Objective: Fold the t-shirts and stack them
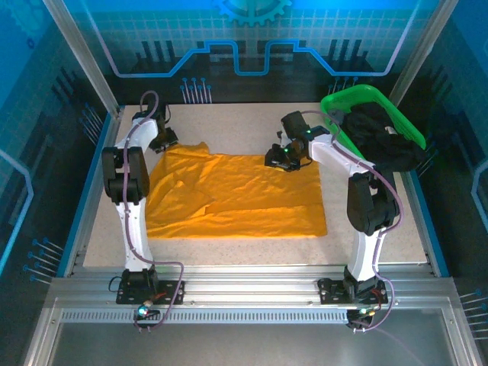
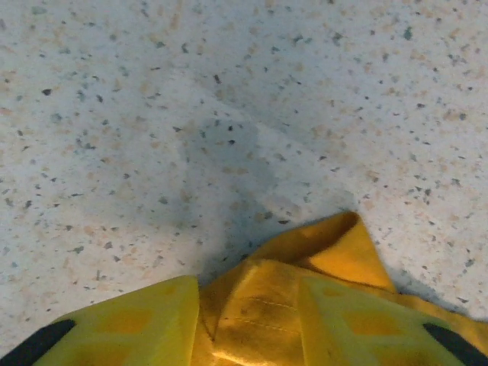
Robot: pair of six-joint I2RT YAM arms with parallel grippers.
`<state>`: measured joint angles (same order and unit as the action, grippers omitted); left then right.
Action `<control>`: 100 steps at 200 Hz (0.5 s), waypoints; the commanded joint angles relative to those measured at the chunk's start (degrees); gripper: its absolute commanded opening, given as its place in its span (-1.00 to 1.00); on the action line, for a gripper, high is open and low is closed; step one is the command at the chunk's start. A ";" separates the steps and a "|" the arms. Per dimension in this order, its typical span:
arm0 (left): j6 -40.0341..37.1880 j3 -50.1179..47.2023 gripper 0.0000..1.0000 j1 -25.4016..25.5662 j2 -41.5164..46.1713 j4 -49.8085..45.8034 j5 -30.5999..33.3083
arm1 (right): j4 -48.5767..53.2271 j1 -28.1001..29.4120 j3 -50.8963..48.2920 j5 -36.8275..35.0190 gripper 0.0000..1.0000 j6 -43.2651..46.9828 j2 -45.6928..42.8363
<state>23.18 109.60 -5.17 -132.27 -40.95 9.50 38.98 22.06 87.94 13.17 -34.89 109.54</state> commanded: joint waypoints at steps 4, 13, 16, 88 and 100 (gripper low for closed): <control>-2.65 -0.12 -0.17 0.19 2.22 -0.83 3.11 | 0.31 -0.53 -0.65 1.59 -0.28 -0.12 0.68; -3.20 -0.75 -0.17 0.16 2.38 0.44 2.77 | 0.31 -0.53 -0.62 1.58 -0.28 -0.12 0.69; -3.35 -0.91 -0.18 0.16 2.40 0.79 2.61 | 0.33 -0.53 -0.66 1.61 -0.28 -0.09 0.70; -3.54 0.43 -0.52 -0.01 -0.01 2.73 -0.84 | 0.93 -0.63 -0.91 1.54 -0.28 0.20 0.44; -3.60 0.35 -0.57 -0.02 -0.10 2.82 -1.23 | 0.92 -0.71 -0.95 1.54 -0.28 0.11 0.48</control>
<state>20.51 109.43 -5.19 -132.27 -38.63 9.98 39.00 22.06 87.68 13.80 -34.87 109.54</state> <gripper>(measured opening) 0.233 0.361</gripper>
